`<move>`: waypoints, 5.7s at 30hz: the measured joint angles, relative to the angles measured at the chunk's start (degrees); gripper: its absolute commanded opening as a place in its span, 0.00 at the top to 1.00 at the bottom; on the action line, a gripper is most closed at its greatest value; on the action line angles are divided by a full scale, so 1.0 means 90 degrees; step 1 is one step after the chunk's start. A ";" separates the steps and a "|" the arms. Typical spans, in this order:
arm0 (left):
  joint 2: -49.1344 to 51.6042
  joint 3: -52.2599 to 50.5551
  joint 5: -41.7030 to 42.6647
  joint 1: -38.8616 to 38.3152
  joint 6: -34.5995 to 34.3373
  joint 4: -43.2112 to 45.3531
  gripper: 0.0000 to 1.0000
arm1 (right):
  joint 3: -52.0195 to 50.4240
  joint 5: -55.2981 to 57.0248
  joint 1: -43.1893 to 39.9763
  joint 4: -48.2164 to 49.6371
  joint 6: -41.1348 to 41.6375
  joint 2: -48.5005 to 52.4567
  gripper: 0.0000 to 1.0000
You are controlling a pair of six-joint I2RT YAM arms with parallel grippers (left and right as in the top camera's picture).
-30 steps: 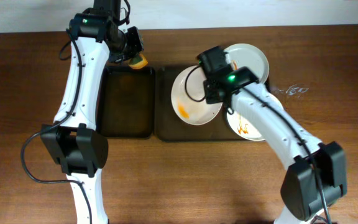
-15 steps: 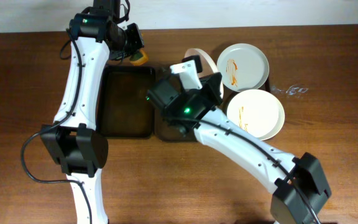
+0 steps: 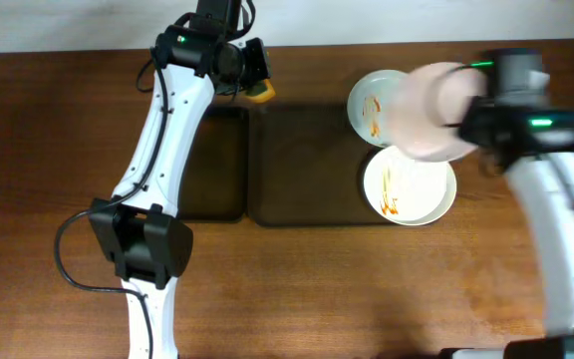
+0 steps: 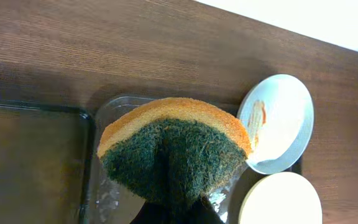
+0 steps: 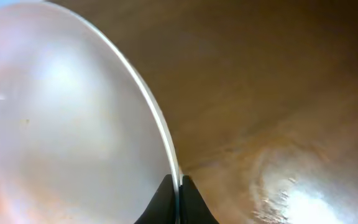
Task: Clean dirty plates on tray and stack at the side
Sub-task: 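Lift the cleaned plate with the right gripper and set it at the right side, then grasp the next sauce-smeared plate rim with the right gripper, pull onto tray, then scrub the second plate with the sponge in the left gripper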
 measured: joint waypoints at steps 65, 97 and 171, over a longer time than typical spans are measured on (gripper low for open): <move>0.0440 -0.0049 -0.0265 -0.0423 0.0172 -0.0214 1.00 | -0.1081 -0.2203 0.1549 0.0673 -0.1030 0.2616 0.67; 0.0546 -0.0051 -0.0265 -0.0425 0.0119 0.0194 1.00 | -0.1430 -0.2191 0.1030 0.0673 -0.1115 0.2749 0.96; 0.2533 0.0226 -0.0886 -0.1401 0.0464 -0.0673 1.00 | -0.0855 -0.3859 0.1707 0.2633 -0.0257 0.3604 0.96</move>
